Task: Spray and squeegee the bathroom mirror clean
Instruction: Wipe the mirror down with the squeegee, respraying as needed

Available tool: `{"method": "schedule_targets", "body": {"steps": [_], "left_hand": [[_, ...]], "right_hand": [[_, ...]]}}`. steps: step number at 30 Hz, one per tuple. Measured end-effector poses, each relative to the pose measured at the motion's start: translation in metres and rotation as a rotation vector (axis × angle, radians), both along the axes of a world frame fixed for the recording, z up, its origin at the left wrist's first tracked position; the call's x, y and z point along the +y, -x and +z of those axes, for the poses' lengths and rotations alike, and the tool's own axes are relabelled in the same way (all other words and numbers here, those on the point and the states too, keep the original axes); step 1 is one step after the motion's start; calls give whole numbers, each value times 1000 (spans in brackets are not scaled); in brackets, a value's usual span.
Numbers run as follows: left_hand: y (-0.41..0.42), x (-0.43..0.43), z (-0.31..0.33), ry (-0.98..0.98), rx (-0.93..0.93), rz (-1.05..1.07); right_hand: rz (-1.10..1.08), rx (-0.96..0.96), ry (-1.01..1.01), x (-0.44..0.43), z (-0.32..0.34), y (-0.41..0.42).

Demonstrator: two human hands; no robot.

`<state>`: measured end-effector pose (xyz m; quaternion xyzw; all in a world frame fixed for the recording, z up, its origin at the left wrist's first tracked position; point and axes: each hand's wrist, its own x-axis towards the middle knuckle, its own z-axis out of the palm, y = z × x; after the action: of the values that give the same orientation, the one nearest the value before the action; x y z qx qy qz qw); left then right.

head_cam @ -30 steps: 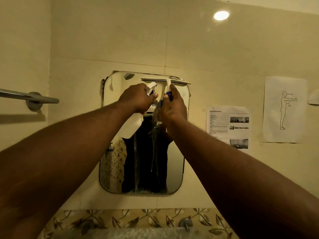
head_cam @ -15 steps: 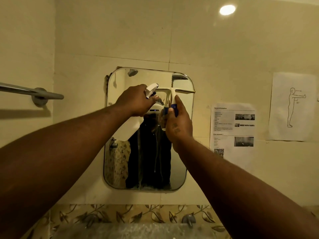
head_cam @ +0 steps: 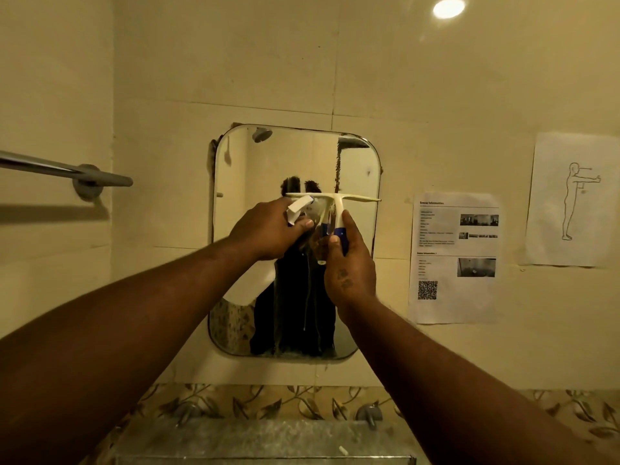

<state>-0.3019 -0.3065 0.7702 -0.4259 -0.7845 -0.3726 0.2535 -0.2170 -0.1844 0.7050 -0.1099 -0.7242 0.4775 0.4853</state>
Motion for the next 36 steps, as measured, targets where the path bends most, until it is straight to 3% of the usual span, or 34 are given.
{"method": "schedule_targets", "body": {"steps": [7, 14, 28, 36], "left_hand": [[1, 2, -47, 131, 30, 90], [5, 2, -78, 136, -61, 38], [14, 0, -132, 207, -53, 111], [12, -1, -172, 197, -163, 16]], "right_hand": [[3, -23, -36, -4, -14, -10], [-10, -47, -38, -10, -34, -12], [-20, -35, -33, -17, -98, -11], [-74, -102, -66, -23, -146, -17]]}}
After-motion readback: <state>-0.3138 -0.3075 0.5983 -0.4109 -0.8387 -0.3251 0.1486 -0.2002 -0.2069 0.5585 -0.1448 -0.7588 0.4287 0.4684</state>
